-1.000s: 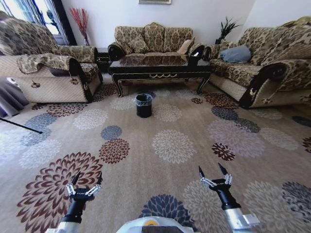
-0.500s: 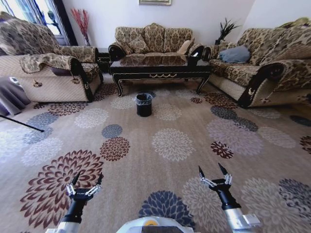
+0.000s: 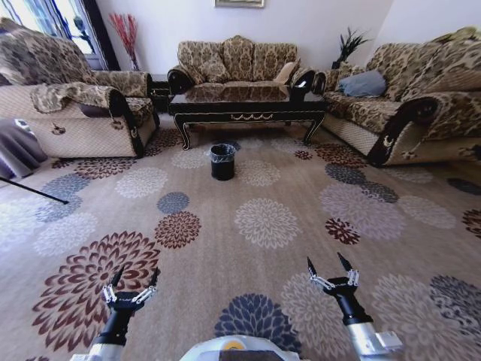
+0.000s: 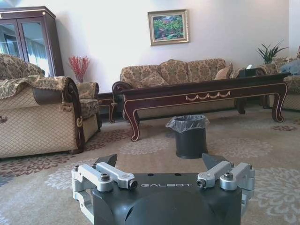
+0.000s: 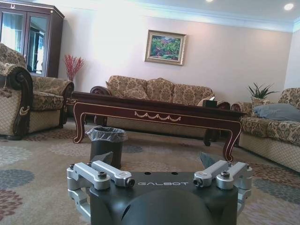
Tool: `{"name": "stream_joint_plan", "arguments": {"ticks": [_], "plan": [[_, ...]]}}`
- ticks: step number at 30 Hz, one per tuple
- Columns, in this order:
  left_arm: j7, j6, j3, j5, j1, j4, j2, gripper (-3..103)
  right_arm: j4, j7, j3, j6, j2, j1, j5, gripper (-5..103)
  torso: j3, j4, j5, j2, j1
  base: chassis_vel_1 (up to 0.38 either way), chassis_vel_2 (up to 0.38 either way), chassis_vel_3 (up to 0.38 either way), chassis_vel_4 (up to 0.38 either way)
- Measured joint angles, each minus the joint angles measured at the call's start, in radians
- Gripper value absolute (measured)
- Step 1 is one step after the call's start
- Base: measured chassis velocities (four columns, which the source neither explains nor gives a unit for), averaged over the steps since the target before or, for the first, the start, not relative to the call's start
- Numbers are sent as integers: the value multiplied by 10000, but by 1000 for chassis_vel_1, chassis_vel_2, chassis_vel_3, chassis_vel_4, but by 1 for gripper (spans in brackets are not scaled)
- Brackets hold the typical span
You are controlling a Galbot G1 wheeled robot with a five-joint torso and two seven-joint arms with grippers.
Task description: Move to the front of the table and pick up the trash from the floor, then place it into the trash bin.
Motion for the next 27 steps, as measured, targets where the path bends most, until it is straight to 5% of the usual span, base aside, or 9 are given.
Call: {"name": "stream_joint_plan", "arguments": {"ticks": [10, 27], "plan": [[0, 0, 0, 0, 0, 0, 0, 100, 0, 0, 0, 0, 0, 0, 0, 100, 143, 0, 0, 161, 13, 0, 0, 0, 0], [0, 0, 0, 0, 0, 0, 0, 100, 0, 0, 0, 0, 0, 0, 0, 100, 872, -1, 0, 906, 22, 0, 0, 0, 0]]}}
